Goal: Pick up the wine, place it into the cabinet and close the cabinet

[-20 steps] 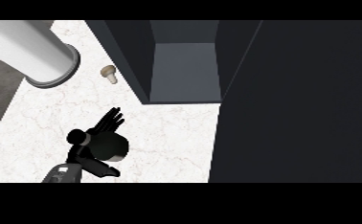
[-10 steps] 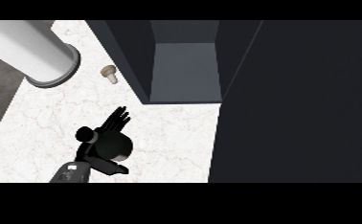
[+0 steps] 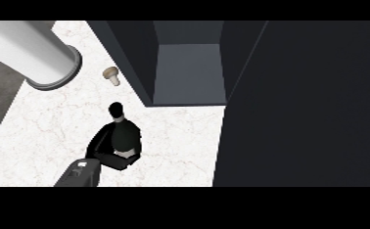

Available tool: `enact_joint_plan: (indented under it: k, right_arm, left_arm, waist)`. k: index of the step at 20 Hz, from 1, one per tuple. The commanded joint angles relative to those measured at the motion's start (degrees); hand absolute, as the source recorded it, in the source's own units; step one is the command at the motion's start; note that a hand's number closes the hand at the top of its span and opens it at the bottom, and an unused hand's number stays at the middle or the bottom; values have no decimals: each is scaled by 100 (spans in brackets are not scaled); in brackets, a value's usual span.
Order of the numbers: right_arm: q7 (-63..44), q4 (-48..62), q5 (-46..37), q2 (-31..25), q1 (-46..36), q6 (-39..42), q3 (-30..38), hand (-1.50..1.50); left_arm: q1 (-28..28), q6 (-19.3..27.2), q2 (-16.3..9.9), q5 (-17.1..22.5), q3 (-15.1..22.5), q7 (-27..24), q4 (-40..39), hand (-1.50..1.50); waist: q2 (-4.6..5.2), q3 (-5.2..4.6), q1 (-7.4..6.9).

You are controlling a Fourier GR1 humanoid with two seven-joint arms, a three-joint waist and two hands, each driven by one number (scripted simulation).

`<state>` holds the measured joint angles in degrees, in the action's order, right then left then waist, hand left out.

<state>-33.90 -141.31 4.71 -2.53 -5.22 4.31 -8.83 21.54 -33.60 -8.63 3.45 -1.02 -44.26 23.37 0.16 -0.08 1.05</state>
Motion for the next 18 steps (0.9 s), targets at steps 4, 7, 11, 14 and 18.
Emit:
enact_joint_plan:
  k: [4,7,11,14,18]
  right_arm:
    - [-75,22,56,33,-212,-87,137,-150]
    - [-23,-259,60,27,201,-19,49,-150]
    - [-30,-208,500,-116,-16,94,500,-150]
    - [114,-232,485,-101,228,216,403,-150]
    - [57,-346,547,-54,375,212,381,-150]
  left_arm:
    - [35,-281,181,572,-460,-198,-59,150]
    - [-352,637,22,1289,-1279,-180,1,150]
    - [-134,1166,139,1634,-1606,-34,127,150]
    - [-511,1253,406,1681,-1443,-45,756,150]
    - [-216,1168,405,1769,-1506,-190,511,150]
  waist:
    - [-3,1,-87]
    - [-38,10,-159]
    - [-16,9,-97]
    - [-34,14,-126]
    - [-12,7,-60]
